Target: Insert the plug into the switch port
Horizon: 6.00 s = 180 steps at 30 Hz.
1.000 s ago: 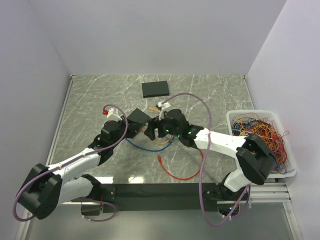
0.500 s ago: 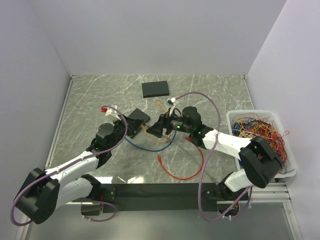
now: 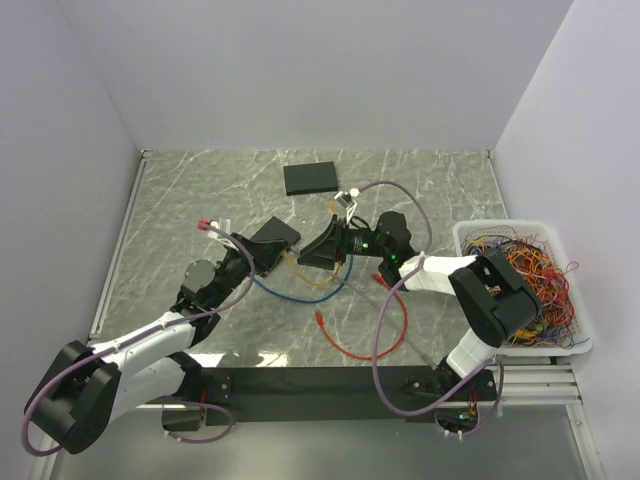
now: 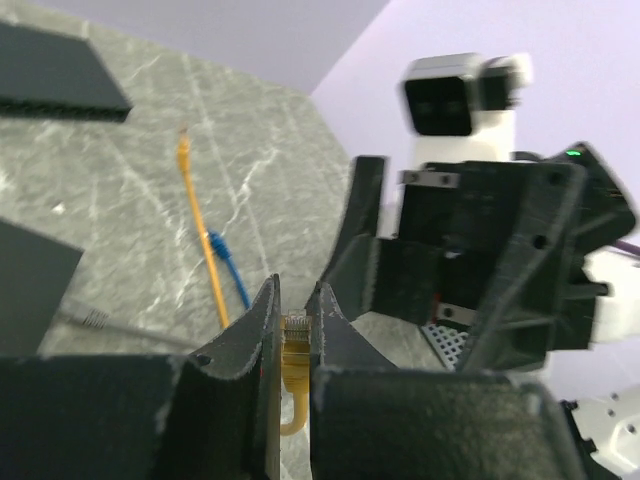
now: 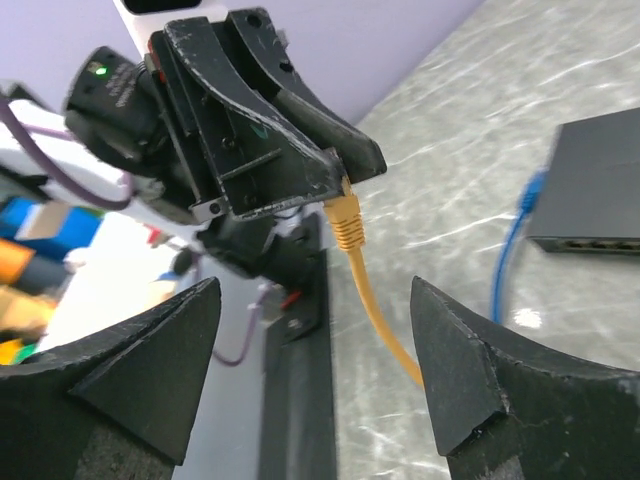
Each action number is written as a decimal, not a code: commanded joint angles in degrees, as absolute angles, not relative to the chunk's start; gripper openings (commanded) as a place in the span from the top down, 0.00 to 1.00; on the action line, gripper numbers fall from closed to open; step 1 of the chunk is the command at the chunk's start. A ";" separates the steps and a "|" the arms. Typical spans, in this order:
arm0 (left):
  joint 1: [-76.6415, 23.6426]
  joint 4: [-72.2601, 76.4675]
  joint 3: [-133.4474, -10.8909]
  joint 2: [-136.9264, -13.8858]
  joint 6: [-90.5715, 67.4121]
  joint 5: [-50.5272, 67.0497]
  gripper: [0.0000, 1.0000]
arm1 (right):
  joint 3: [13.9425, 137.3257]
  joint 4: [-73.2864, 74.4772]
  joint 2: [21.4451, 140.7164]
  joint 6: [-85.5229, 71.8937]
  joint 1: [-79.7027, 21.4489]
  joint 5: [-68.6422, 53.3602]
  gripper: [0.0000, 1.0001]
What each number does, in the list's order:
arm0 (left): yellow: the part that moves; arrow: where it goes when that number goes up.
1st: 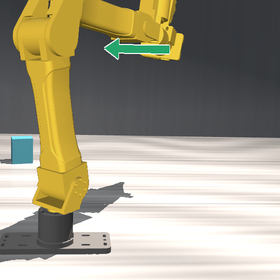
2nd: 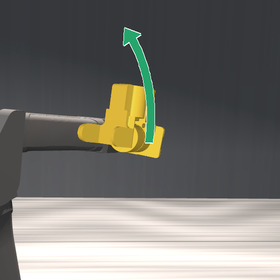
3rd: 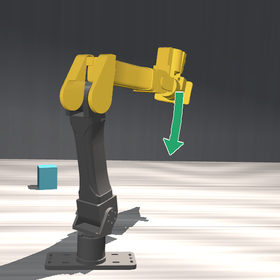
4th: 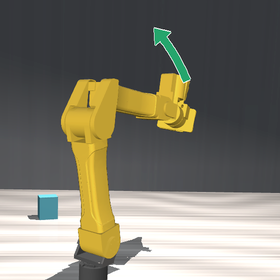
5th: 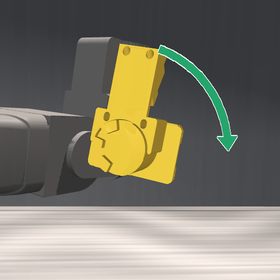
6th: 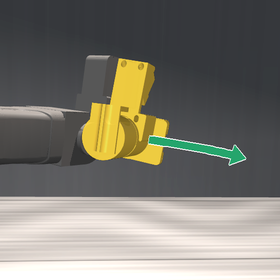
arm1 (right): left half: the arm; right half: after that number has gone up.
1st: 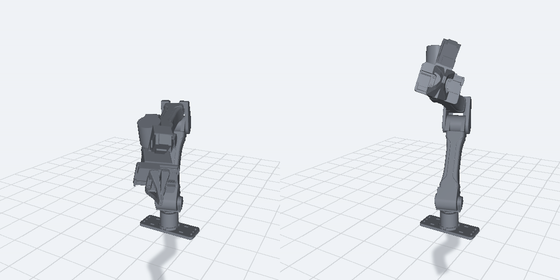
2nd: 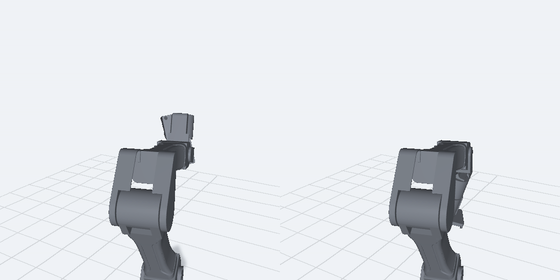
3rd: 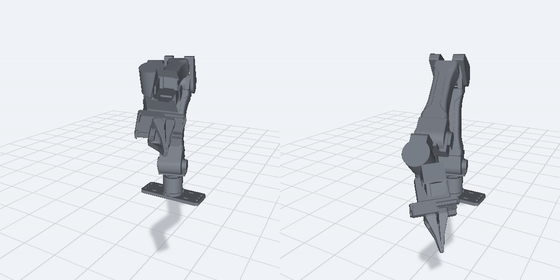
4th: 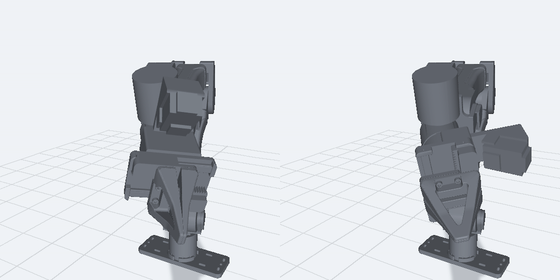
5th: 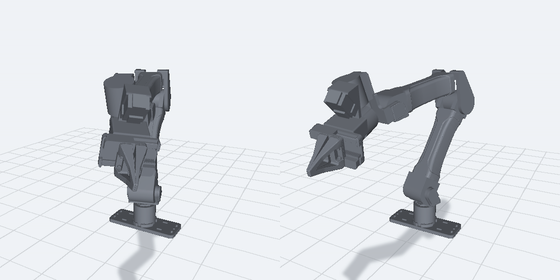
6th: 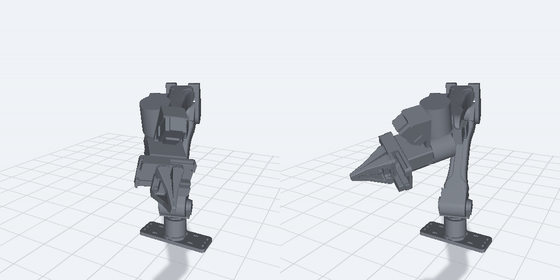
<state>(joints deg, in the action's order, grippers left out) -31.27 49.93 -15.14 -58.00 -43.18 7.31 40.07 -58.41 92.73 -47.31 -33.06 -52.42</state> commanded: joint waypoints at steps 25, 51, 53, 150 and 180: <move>-30.32 83.75 -11.25 -67.23 -51.76 24.70 0.99 | 41.48 -74.00 96.94 -57.57 -32.96 -57.83 0.50; -30.67 79.18 -11.60 -62.49 -50.62 22.67 0.99 | 43.94 -58.98 94.48 -46.50 -36.03 -55.99 0.56; -30.76 79.80 -11.60 -62.75 -50.97 22.85 1.00 | 44.21 -58.19 94.48 -46.15 -36.30 -56.16 0.56; -8.70 34.97 -17.93 -59.74 -41.48 1.30 0.10 | 57.82 -6.79 94.39 -16.09 -45.60 -9.07 1.00; -1.93 61.26 -26.36 -94.22 -44.65 21.80 0.26 | 77.78 10.37 113.64 -8.70 -53.96 8.09 1.00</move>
